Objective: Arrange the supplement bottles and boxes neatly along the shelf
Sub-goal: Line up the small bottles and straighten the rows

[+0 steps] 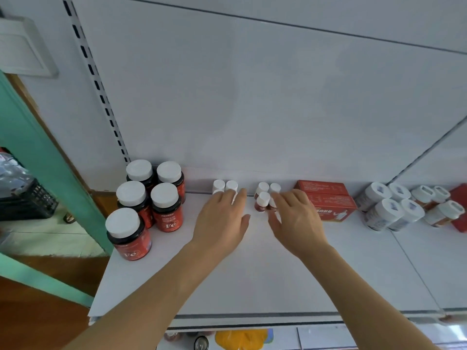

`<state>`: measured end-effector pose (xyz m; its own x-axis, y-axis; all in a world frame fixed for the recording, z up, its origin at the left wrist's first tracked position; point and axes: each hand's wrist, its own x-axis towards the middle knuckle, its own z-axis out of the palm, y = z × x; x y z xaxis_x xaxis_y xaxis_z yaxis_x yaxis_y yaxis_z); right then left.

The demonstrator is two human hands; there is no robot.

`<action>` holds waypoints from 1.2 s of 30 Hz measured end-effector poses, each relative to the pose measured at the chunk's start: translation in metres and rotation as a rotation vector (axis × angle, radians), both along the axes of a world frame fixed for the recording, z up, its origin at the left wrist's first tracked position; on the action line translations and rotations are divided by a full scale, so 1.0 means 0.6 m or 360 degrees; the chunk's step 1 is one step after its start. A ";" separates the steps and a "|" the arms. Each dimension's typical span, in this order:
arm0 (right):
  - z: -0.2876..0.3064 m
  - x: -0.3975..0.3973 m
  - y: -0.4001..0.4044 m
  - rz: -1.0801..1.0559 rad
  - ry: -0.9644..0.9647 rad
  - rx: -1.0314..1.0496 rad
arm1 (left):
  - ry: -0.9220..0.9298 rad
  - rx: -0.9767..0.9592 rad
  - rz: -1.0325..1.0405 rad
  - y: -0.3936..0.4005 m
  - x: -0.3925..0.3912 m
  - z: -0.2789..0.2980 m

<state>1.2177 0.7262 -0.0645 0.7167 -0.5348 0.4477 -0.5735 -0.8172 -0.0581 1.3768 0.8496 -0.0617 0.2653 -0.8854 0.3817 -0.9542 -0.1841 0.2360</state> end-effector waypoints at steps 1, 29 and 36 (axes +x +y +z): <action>0.001 -0.009 -0.011 -0.0014 0.0011 -0.0028 | -0.0009 -0.0023 -0.0042 -0.014 -0.004 0.002; -0.025 -0.003 -0.152 0.0281 0.0400 0.0125 | -0.0209 0.0426 -0.0020 -0.174 -0.007 -0.043; -0.029 -0.003 -0.150 0.0289 0.0352 0.0118 | -0.0193 0.0409 -0.0027 -0.174 -0.010 -0.044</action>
<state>1.2160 0.6362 -0.0819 0.8795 -0.4143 0.2343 -0.4237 -0.9057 -0.0111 1.3711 0.7455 -0.0882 0.2154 -0.9613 0.1720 -0.9761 -0.2066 0.0674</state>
